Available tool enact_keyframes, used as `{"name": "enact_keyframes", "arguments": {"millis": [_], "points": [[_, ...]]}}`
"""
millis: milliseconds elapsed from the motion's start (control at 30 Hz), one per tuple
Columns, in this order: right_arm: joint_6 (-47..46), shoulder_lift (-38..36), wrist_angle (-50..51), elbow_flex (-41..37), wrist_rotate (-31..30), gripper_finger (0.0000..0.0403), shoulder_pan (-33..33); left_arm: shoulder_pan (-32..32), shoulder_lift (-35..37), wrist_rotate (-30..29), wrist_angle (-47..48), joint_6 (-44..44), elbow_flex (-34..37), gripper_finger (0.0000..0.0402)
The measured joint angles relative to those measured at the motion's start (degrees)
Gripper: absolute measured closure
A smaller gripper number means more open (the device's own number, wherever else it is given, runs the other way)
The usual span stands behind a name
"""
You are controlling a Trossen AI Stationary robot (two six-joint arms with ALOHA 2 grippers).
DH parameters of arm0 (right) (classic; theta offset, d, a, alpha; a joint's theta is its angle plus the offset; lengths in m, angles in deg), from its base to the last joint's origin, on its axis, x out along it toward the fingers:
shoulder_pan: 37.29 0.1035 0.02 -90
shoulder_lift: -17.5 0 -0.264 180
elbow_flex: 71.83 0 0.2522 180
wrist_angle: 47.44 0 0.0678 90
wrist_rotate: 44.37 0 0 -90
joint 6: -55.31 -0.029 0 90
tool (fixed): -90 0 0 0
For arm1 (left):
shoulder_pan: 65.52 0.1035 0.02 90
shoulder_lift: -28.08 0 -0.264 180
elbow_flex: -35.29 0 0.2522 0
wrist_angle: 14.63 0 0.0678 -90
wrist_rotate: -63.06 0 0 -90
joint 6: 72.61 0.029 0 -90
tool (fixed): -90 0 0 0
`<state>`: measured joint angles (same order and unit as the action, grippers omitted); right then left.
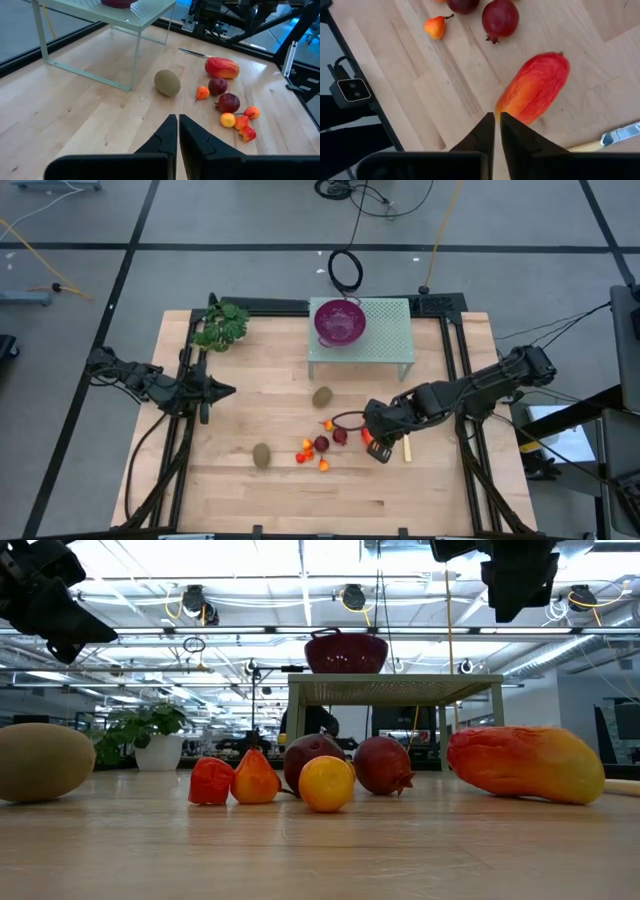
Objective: Pick & Place Fruit
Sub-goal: Put the mango into the dark red colander on the shelf
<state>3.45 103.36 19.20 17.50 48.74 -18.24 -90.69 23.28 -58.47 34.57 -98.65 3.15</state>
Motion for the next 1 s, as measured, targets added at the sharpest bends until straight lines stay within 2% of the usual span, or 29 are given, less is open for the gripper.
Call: {"name": "enact_keyframes", "arguments": {"millis": [133,367,567,733,1000], "points": [[-0.39,-0.02,0.41,0.00,-0.10,0.0332,-0.33,0.00,0.00,0.02,0.00,-0.05,0.00,0.0400],[-4.92,-0.02,2.90,0.00,-1.65,0.0242,-0.31,0.00,0.00,0.02,-0.01,-0.11,0.00,0.0382],[-5.07,-0.02,2.72,-0.07,-3.28,0.0178,-0.33,0.00,0.00,0.02,-0.02,-0.13,0.00,0.0381],[-4.41,-0.02,2.55,-0.07,-3.03,0.0156,-0.22,0.00,0.00,0.02,-0.04,-0.22,0.00,0.0380],[-1.51,-0.02,-0.98,-0.09,-2.18,0.0159,-0.20,0.00,0.00,0.04,-0.04,-0.86,0.00,0.0380]]}}
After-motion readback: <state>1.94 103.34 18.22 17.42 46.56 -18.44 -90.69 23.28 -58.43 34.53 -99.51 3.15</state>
